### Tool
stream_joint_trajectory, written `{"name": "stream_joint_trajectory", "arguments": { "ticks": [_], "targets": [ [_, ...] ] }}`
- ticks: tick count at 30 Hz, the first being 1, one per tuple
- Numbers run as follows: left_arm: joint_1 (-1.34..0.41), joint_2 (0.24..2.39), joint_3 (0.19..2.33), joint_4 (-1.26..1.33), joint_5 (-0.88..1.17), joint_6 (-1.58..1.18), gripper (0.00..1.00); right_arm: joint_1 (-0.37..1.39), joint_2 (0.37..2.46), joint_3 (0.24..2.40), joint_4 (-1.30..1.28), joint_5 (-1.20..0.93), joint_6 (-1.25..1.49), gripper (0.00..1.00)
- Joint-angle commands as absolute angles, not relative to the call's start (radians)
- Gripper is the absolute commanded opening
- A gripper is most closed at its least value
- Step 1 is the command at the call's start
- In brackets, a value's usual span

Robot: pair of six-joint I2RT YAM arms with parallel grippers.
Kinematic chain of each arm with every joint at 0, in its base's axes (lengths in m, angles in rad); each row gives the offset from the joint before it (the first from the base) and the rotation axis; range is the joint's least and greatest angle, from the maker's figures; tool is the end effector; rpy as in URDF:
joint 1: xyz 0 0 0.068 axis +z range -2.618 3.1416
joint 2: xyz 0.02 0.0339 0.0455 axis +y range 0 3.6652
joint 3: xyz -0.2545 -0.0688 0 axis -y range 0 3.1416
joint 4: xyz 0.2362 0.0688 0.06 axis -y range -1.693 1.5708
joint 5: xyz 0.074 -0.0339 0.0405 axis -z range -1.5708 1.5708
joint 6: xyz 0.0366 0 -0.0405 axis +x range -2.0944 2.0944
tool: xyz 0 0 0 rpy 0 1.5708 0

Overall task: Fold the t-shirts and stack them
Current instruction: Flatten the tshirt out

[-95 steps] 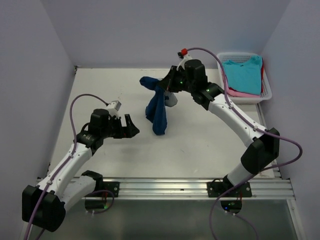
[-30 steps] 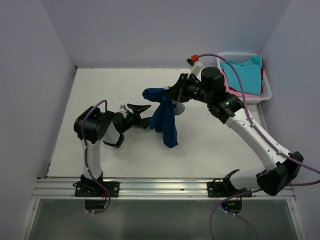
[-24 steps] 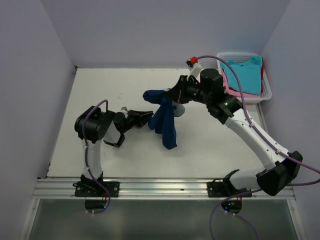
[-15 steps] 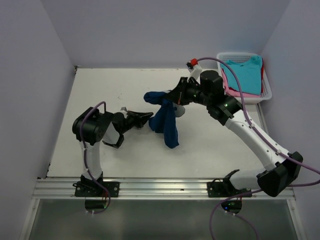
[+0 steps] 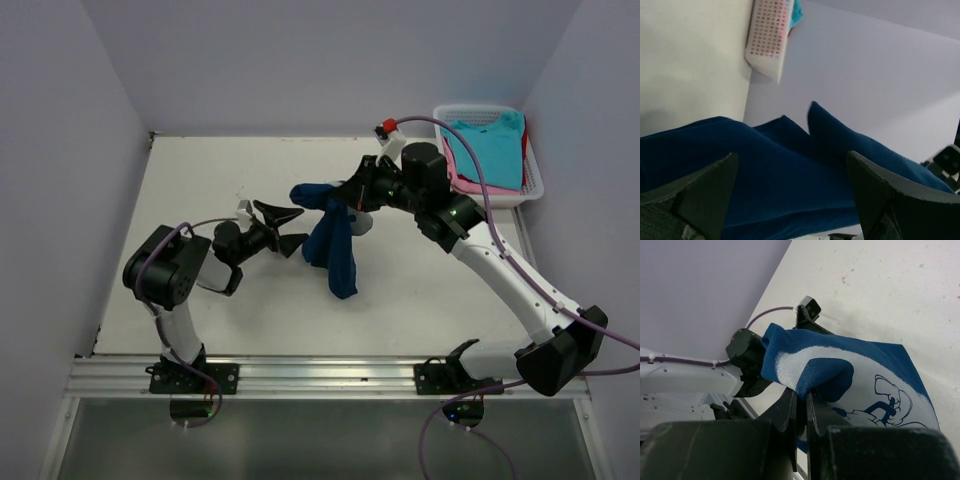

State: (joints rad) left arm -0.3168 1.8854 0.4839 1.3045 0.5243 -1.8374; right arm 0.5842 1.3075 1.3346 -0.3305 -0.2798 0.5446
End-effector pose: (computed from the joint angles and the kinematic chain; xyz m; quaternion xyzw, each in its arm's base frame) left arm 0.2821 -0.1118 0.1226 -0.3667 0.6383 -0.6625 0.1386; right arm 0.2384 0.1697 0.3930 -0.0984 0.7962 0.4086 0.4353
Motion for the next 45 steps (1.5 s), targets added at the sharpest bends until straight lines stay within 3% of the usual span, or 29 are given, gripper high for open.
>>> {"name": "stream_joint_trajectory", "arguments": {
  "ticks": [1, 6, 12, 24, 28, 33, 40, 45],
  "targets": [
    [-0.31, 1.778, 0.492, 1.422, 0.574, -1.674, 0.93, 0.589, 1.267, 1.377, -0.287, -0.279, 0.52, 0.0],
    [-0.308, 1.727, 0.499, 1.312, 0.613, -1.641, 0.95, 0.589, 1.278, 1.396, -0.291, -0.282, 0.512, 0.0],
    [-0.307, 1.577, 0.557, 0.699, 0.569, -1.402, 0.96, 0.589, 1.278, 1.413, -0.317, -0.267, 0.491, 0.0],
    [-0.308, 1.526, 0.65, 0.227, 0.486, -1.275, 0.95, 0.589, 1.278, 1.433, -0.33, -0.261, 0.477, 0.0],
    [-0.308, 1.528, 0.608, 0.29, 0.502, -1.316, 0.95, 0.589, 1.278, 1.436, -0.33, -0.256, 0.472, 0.0],
    [-0.31, 1.609, 0.47, 0.77, 0.58, -1.538, 0.95, 0.589, 1.282, 1.437, -0.311, -0.268, 0.485, 0.0],
    [-0.377, 1.698, 0.534, 0.739, 0.574, -1.586, 0.94, 0.589, 1.299, 1.451, -0.285, -0.279, 0.498, 0.0],
    [-0.382, 1.742, 0.511, 0.951, 0.538, -1.699, 0.94, 0.589, 1.307, 1.445, -0.262, -0.291, 0.514, 0.0]
  ]
}}
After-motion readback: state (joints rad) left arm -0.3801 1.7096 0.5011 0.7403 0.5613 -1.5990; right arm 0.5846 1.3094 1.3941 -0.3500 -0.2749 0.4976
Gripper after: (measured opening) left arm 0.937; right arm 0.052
